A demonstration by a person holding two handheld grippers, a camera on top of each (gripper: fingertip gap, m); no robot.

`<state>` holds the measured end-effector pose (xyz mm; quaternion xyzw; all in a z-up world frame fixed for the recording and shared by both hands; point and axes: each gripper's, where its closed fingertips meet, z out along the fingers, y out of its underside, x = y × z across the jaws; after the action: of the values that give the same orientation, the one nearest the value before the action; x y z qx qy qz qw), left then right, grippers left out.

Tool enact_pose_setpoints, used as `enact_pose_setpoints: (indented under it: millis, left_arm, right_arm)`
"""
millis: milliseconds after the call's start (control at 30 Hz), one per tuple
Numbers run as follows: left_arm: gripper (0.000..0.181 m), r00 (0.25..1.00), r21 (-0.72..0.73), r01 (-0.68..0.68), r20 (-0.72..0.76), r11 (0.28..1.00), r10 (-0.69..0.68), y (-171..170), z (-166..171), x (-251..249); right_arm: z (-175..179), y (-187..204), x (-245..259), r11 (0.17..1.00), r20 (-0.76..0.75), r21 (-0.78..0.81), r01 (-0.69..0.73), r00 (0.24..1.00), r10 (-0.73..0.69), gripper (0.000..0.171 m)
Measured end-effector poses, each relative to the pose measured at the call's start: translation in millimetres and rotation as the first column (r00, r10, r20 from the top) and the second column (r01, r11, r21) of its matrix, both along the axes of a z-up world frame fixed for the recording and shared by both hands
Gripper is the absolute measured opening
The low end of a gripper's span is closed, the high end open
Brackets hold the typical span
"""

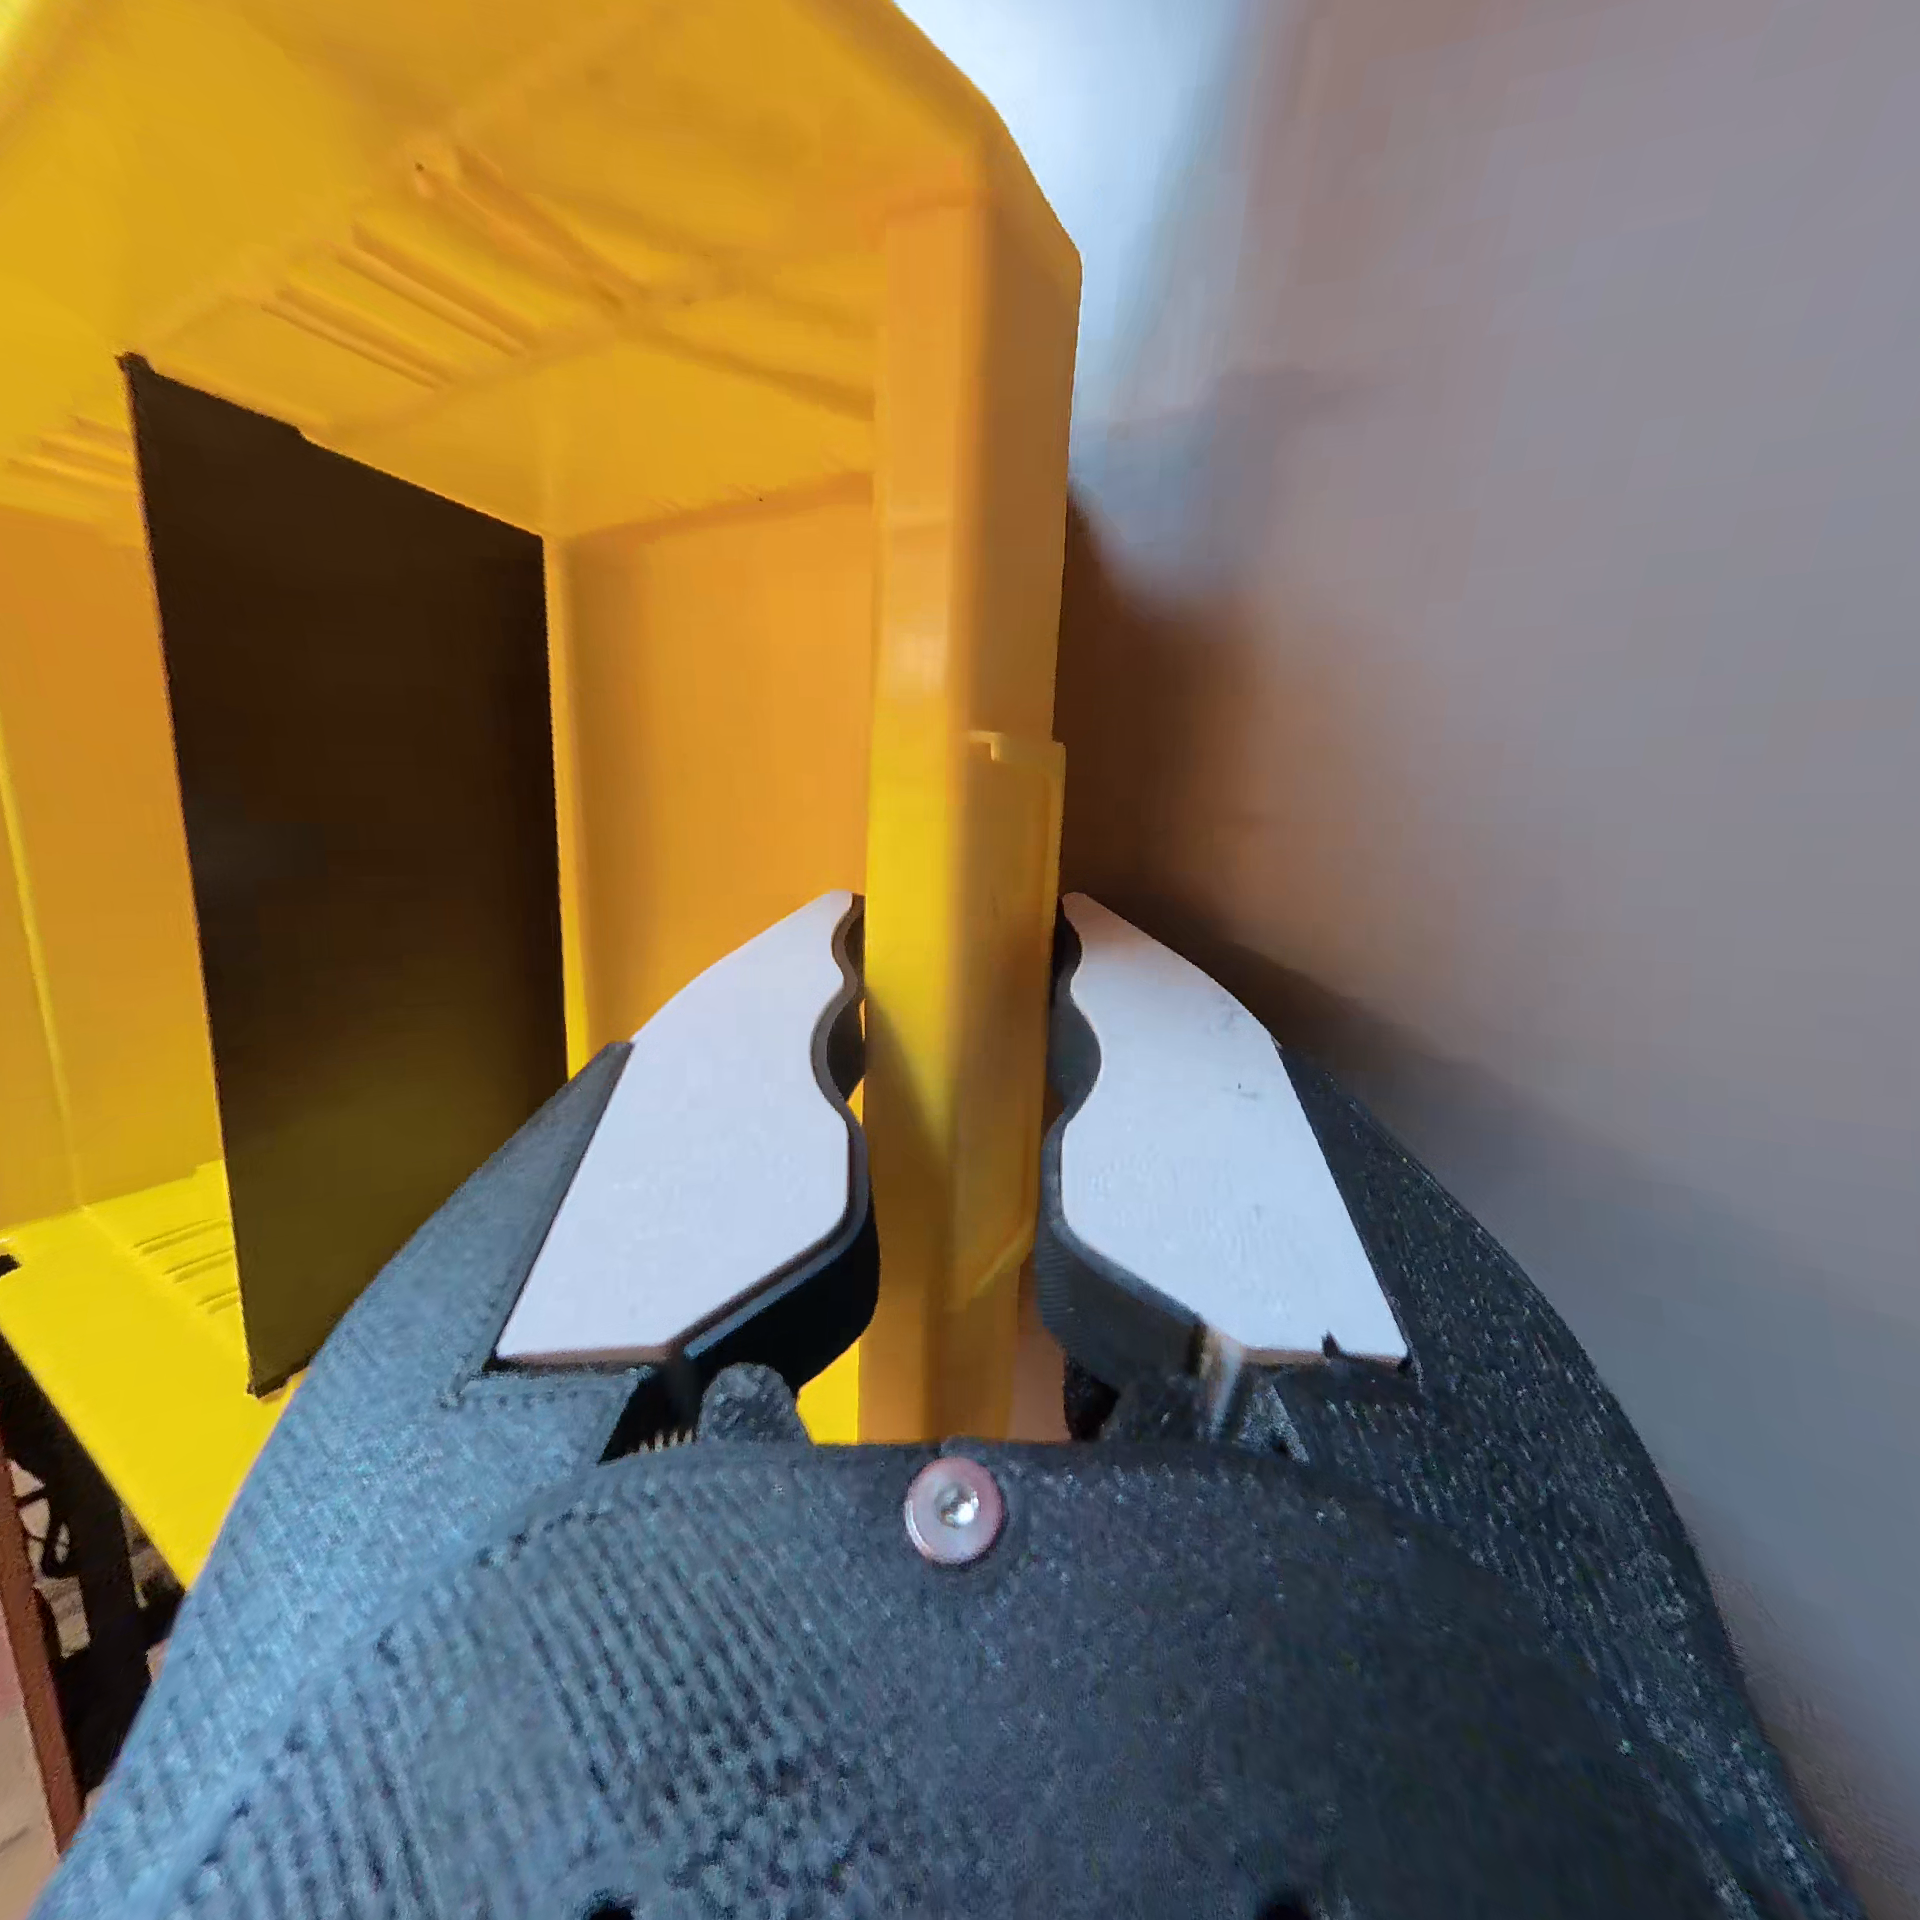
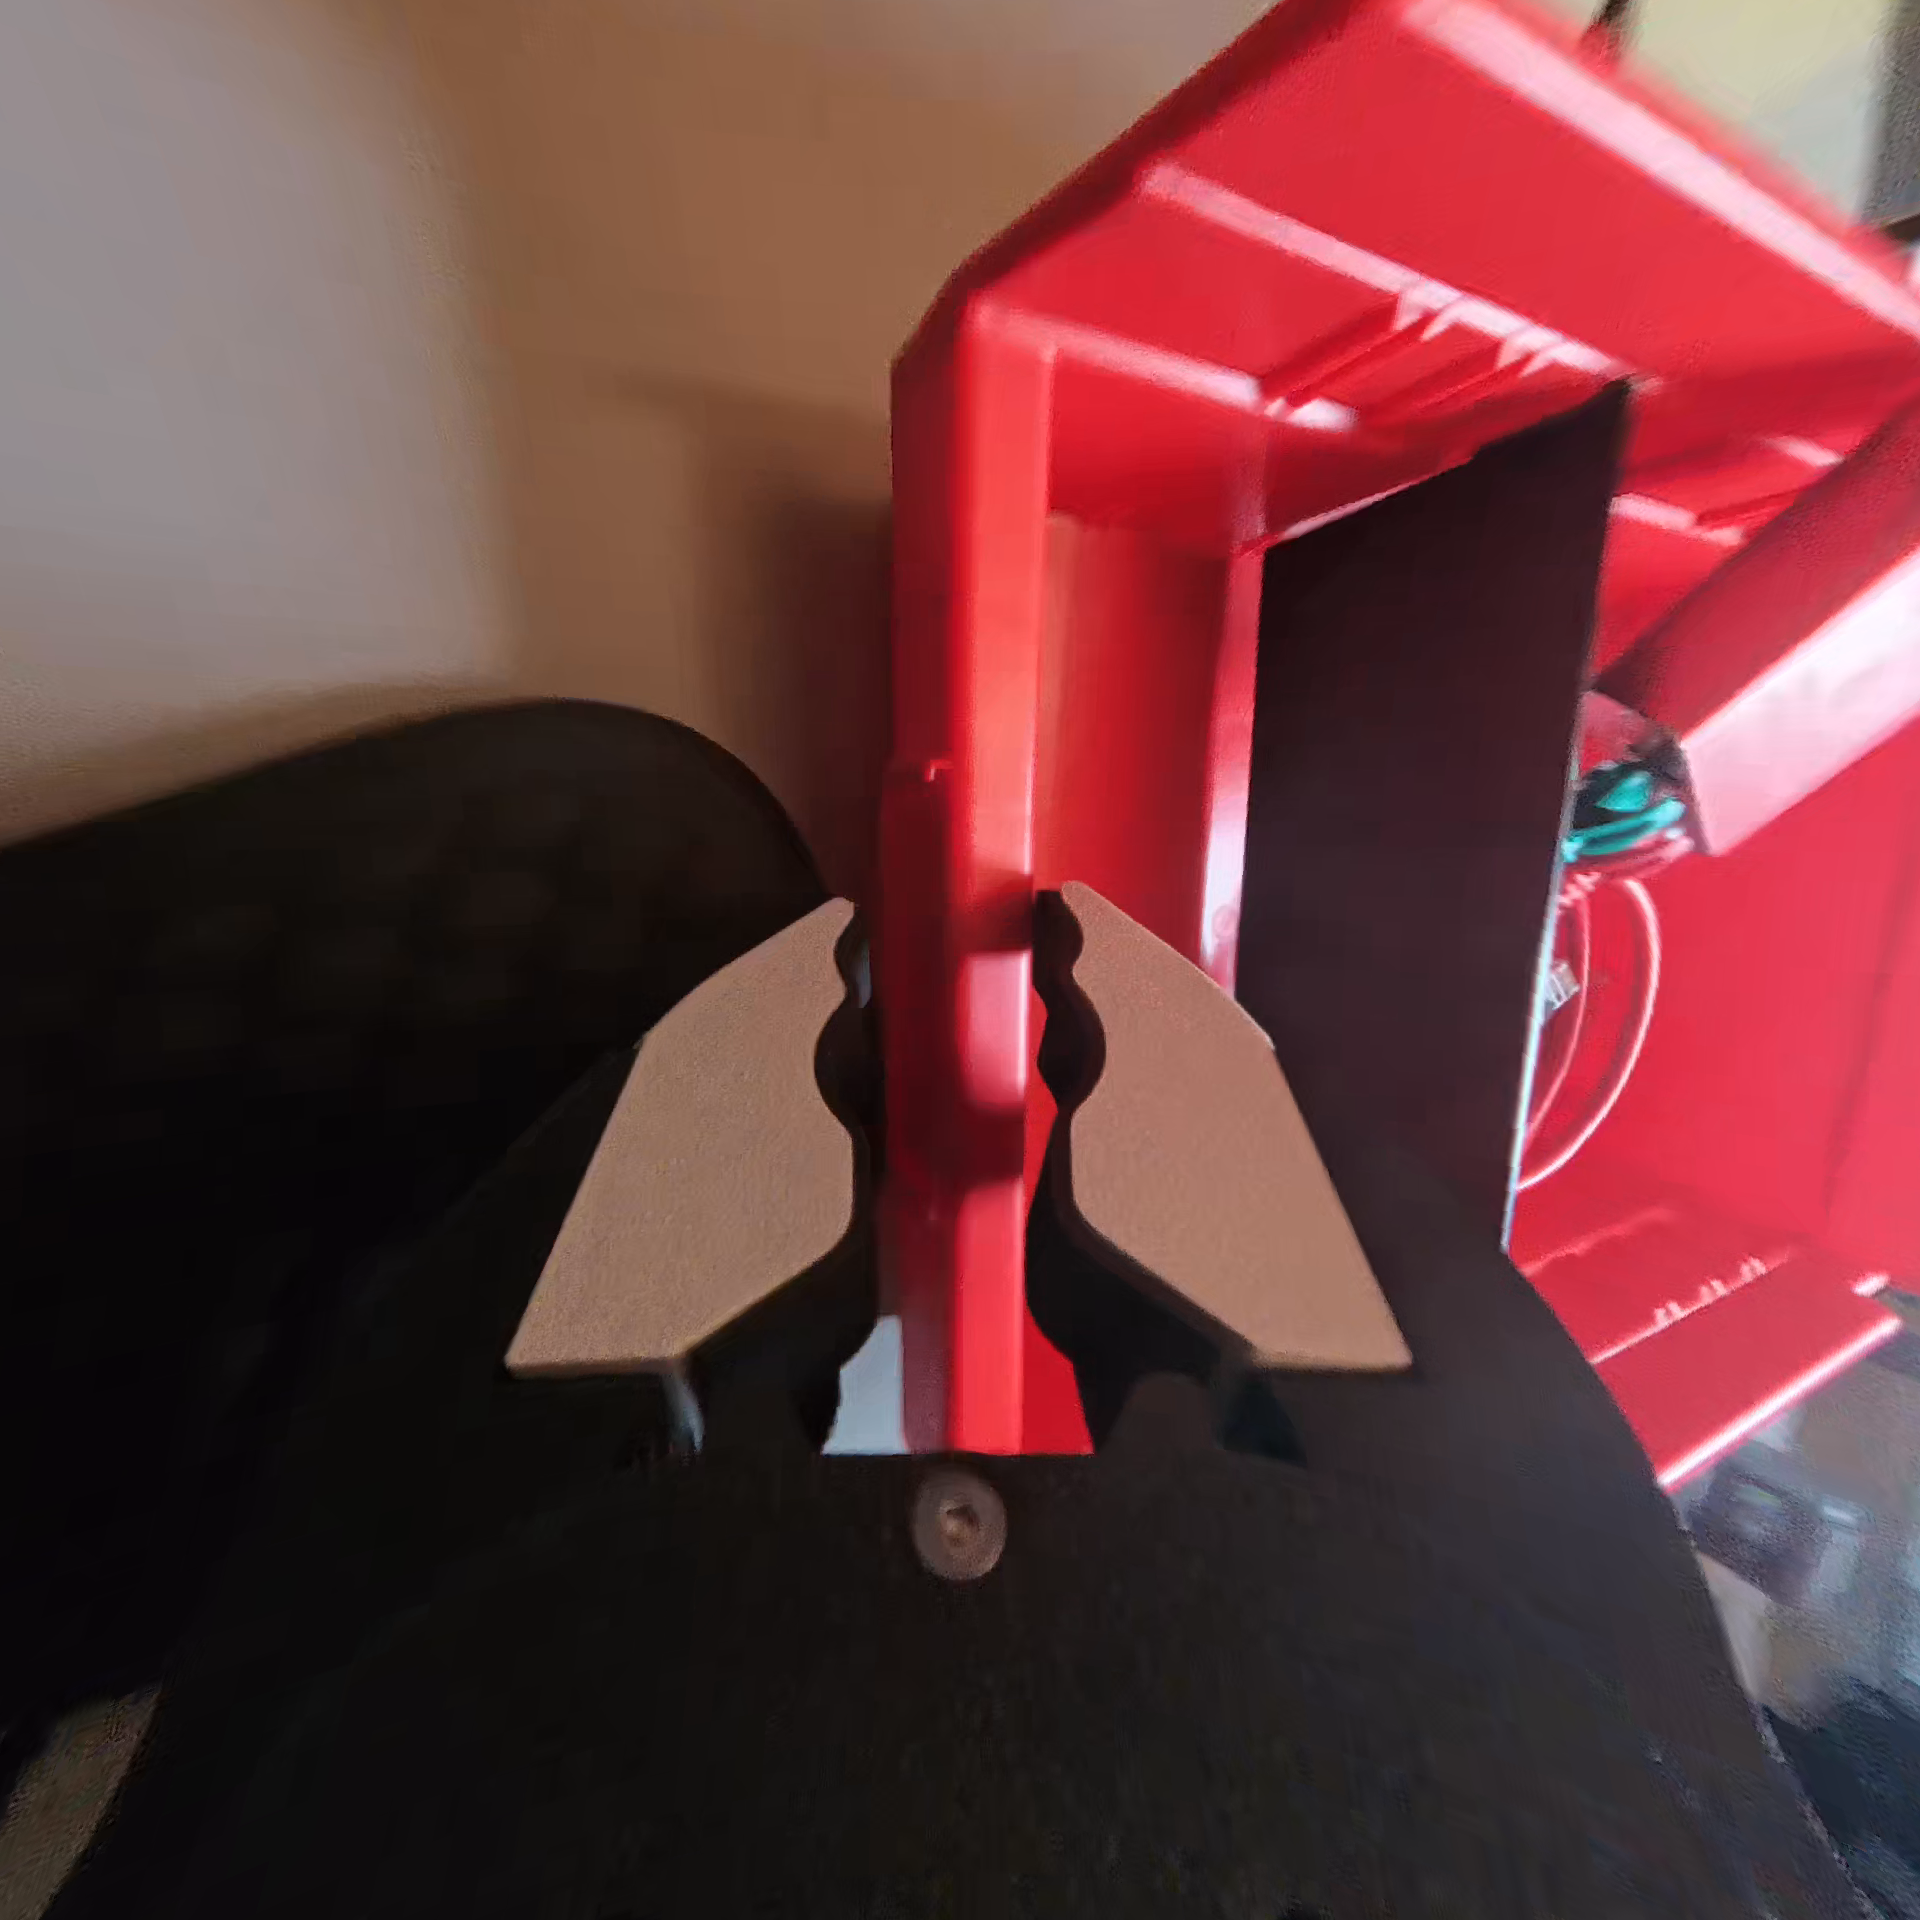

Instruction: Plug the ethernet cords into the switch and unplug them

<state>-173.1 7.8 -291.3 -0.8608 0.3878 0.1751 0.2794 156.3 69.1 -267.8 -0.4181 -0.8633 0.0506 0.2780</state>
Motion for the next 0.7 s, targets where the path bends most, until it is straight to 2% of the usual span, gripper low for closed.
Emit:
enact_pose_setpoints:
  millis: [100,167,200,267,300,333,400,500,567,633,700]
  left_arm:
    - [0.035,1.0,0.066,-0.006,0.007,0.998,0.006,11.8,2.5,3.0]
    - [0.046,0.986,0.058,-0.161,0.045,0.985,0.159,7.5,6.1,-3.5]
    - [0.05,0.963,0.055,-0.261,0.079,0.964,0.257,2.3,10.1,-6.3]
    - [0.048,0.911,0.12,-0.364,0.252,0.924,0.326,-1.5,31.0,10.5]
    - [0.041,0.87,0.135,-0.392,0.377,0.91,0.319,-2.5,43.0,29.2]
    - [0.048,0.823,0.147,-0.42,0.477,0.895,0.308,-2.6,54.2,46.9]
    - [0.054,0.755,0.148,-0.428,0.601,0.892,0.262,-4.9,68.9,85.2]
    - [0.05,0.539,0.099,-0.345,0.835,0.934,0.11,-5.7,86.1,177.6]
    - [0.051,0.448,0.106,-0.326,0.892,0.939,0.055,2.3,89.1,226.3]
    - [0.057,0.438,0.13,-0.326,0.899,0.937,0.028,19.0,81.4,263.8]
    - [0.066,0.512,0.154,-0.362,0.857,0.919,0.057,43.1,62.6,280.3]
  right_arm:
    - [43.5,-14.2,4.9,0.975,-0.252,-0.215,0.064,0.961,-0.118,0.032]
    - [72.2,1.8,15.5,0.934,-0.407,-0.316,0.164,0.866,-0.29,0.031]
    - [81.3,17.1,25.8,0.902,-0.462,-0.359,0.237,0.795,-0.393,0.032]
    - [91.5,43.9,50.5,0.812,-0.54,-0.486,0.323,0.62,-0.569,0.031]
    - [95.8,54.6,61.6,0.747,-0.553,-0.579,0.326,0.516,-0.654,0.031]
    - [96.7,68.0,73.4,0.688,-0.554,-0.64,0.343,0.415,-0.722,0.037]
    - [96.9,86.5,92.3,0.64,-0.586,-0.682,0.354,0.259,-0.768,0.038]
    - [79.3,100.9,104.3,0.588,-0.563,-0.692,0.419,0.196,-0.803,0.05]
    - [67.3,108.2,105.6,0.551,-0.534,-0.715,0.431,0.172,-0.828,0.054]
    - [53.9,110.6,95.7,0.505,-0.476,-0.76,0.41,0.179,-0.861,0.058]
    - [44.4,109.6,80.2,0.485,-0.443,-0.776,0.403,0.2,-0.874,0.056]
